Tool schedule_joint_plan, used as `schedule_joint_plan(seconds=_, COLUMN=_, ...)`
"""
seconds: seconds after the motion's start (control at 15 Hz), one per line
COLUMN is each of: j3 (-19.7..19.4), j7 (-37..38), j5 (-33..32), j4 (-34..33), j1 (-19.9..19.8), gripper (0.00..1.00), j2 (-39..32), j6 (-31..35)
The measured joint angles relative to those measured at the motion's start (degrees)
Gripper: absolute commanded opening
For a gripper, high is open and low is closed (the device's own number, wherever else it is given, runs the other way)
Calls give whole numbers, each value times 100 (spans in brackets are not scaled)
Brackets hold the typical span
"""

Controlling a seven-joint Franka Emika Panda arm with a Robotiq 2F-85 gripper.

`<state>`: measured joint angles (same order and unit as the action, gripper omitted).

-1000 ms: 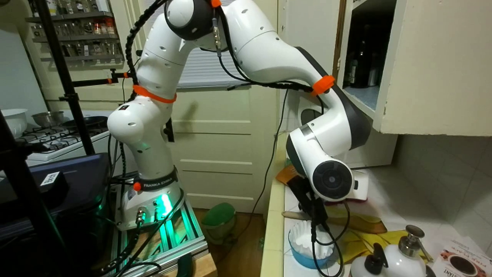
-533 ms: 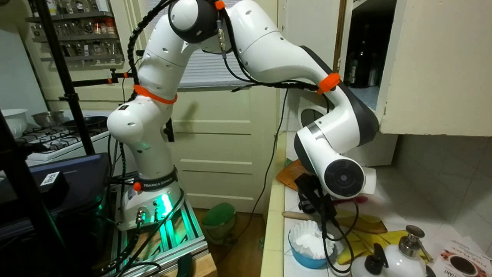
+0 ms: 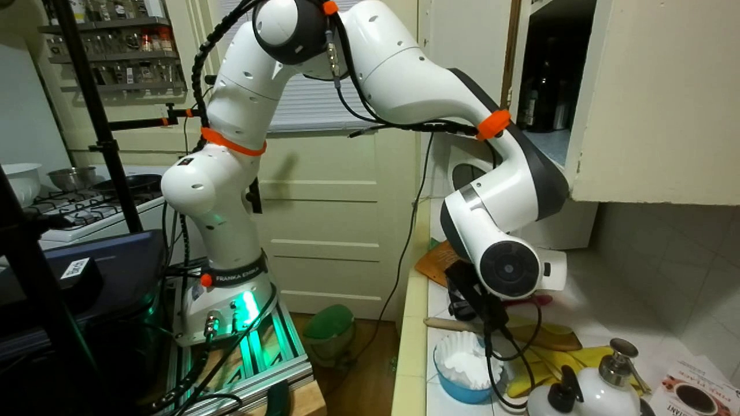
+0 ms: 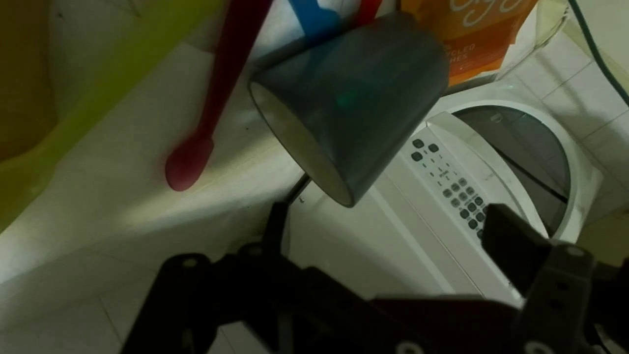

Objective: Place the grey mug upright.

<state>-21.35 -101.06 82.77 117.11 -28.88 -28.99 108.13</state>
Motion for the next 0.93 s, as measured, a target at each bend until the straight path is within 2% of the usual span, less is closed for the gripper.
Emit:
schedule_joint_plan(seconds=0.53, j3=-10, j7=-1172, j5=871, j4=972, j1=-35, gripper=100, j2=298, j6=-10)
schedule_joint_plan(seconds=0.93, j3=-64, j7=-1362, j5=892, j4=878, j1=85, gripper=100, j2=277, j6=65)
